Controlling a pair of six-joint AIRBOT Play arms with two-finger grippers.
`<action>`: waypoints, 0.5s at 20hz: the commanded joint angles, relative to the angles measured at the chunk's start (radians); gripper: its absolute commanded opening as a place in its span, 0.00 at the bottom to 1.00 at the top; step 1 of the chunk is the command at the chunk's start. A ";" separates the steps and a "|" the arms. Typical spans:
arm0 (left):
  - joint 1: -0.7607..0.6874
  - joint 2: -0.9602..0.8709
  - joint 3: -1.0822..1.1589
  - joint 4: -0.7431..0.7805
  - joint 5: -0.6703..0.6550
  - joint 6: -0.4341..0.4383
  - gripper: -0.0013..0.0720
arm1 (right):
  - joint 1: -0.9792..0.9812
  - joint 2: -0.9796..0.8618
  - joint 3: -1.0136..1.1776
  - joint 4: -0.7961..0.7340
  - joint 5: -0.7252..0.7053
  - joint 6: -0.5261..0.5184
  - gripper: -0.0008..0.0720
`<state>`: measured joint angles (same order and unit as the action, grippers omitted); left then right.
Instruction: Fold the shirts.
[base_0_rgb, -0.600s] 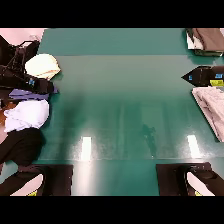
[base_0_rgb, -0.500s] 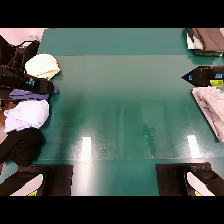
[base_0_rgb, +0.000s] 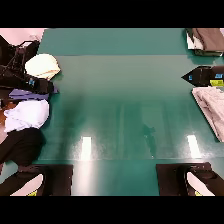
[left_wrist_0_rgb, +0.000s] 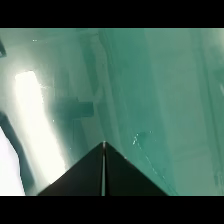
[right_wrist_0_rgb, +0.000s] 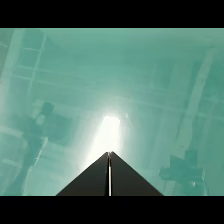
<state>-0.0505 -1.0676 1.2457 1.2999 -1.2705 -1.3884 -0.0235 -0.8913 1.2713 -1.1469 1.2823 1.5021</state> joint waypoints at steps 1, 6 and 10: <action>0.000 0.000 0.000 -0.001 0.021 0.000 0.05 | 0.001 -0.001 0.000 -0.003 -0.026 0.000 0.03; 0.000 0.000 0.000 -0.011 0.121 0.000 0.05 | 0.001 0.000 0.000 0.004 -0.137 0.000 0.03; 0.000 0.000 0.000 -0.032 0.148 0.000 0.05 | 0.001 0.000 0.000 0.002 -0.156 0.000 0.03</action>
<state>-0.0505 -1.0676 1.2457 1.2812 -1.1603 -1.3884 -0.0235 -0.8913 1.2713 -1.1473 1.1568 1.5021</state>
